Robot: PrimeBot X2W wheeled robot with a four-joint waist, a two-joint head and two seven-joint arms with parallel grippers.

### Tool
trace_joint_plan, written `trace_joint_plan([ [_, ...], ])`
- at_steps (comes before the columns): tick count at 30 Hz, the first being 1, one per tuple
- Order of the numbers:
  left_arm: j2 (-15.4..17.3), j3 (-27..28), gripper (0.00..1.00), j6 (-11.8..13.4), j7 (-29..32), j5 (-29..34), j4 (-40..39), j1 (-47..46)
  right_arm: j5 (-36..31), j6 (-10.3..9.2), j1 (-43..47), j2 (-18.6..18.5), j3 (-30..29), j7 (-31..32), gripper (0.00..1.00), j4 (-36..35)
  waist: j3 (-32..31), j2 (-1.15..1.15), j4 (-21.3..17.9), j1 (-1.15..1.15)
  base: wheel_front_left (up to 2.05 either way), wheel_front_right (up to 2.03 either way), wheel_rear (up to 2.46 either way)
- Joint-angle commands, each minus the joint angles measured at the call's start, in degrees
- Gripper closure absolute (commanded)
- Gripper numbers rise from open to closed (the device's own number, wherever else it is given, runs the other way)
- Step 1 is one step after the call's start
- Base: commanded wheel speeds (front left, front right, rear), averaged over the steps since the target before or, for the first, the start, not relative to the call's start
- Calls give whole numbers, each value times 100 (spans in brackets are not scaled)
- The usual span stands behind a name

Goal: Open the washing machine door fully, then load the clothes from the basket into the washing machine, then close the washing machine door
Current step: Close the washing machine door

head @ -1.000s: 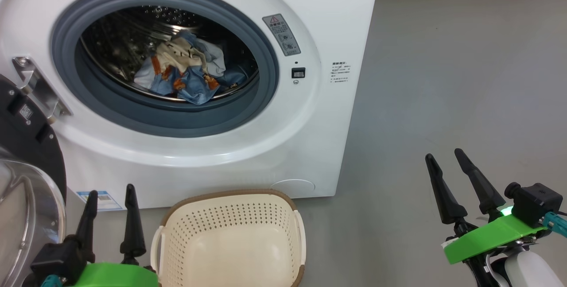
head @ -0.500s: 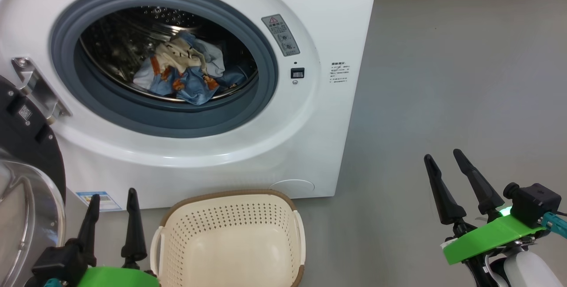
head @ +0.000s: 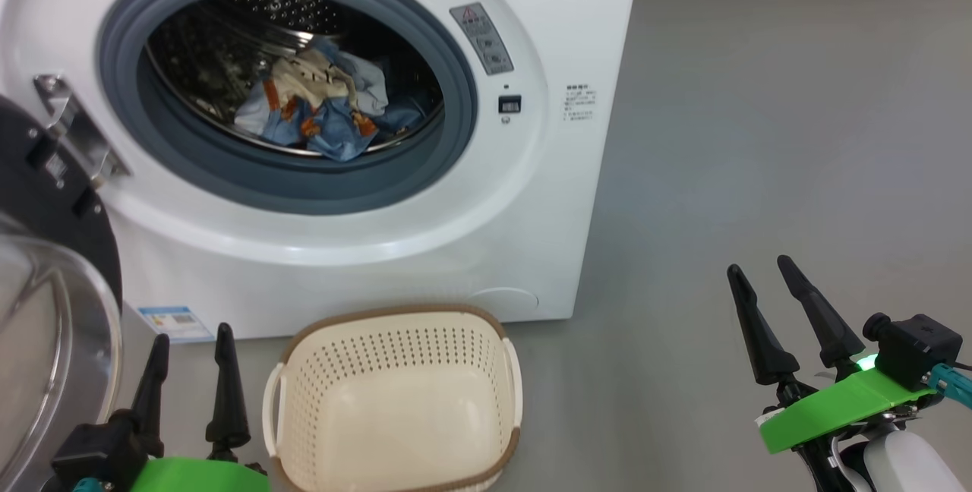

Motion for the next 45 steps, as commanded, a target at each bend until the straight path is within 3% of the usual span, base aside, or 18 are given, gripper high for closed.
trace_joint_plan([
  [1,54,223,0,-18,-30,-42,-128,-113,-1,9,4,-60,93,-27,0,-113,-8,0,4,0,-184,184,0],
  [13,52,212,0,-26,-30,-62,-154,-103,6,9,7,-52,79,-27,0,-126,6,0,14,0,-107,107,0],
  [45,51,178,0,10,-30,-87,-193,-68,-2,9,36,-35,80,-27,0,-112,-38,0,58,0,-1,1,0],
])
